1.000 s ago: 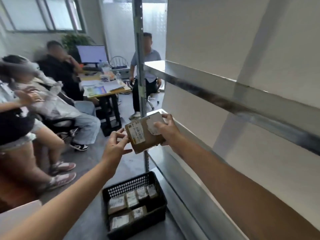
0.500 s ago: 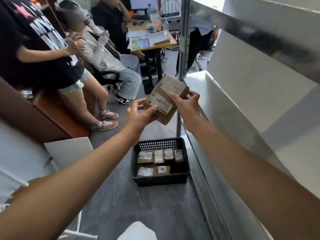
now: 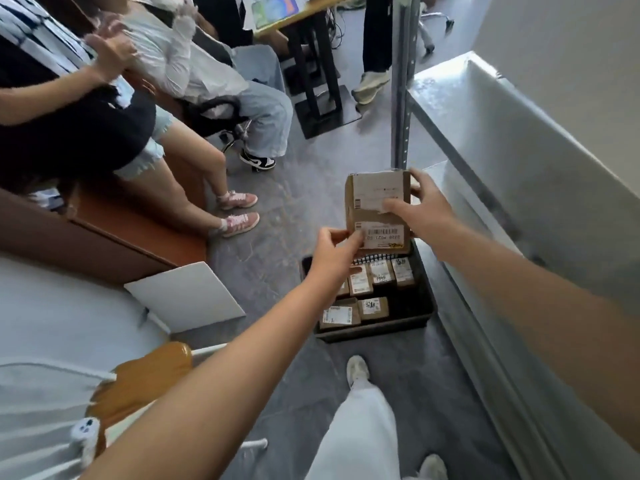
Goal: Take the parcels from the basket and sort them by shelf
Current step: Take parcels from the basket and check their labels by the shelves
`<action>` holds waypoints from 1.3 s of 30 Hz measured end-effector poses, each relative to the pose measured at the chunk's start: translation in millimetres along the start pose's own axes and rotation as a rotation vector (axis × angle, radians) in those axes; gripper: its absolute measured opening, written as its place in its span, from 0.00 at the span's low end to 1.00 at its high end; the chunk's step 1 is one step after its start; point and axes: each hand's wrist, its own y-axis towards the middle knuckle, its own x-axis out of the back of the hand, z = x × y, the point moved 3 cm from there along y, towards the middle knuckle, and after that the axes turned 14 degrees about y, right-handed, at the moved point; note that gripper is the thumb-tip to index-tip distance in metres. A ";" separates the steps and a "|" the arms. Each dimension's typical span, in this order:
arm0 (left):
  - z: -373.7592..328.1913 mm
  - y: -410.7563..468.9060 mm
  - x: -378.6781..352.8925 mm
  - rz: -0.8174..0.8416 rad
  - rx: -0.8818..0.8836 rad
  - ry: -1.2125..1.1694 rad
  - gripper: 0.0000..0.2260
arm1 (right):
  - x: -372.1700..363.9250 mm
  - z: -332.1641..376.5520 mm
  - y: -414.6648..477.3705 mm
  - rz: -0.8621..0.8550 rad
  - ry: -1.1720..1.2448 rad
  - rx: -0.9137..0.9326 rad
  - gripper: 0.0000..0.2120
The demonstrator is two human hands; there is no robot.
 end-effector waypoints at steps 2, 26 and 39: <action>13.2 28.3 1.9 0.026 0.022 0.060 0.14 | -5.2 -19.9 21.3 -0.039 -0.026 -0.026 0.34; 238.8 292.9 -150.2 0.320 0.319 0.143 0.16 | 53.9 -353.4 165.2 -0.399 -0.020 -0.323 0.43; 425.9 387.4 -280.2 0.402 0.515 0.295 0.16 | 95.3 -563.1 239.3 -0.154 -0.641 -0.433 0.35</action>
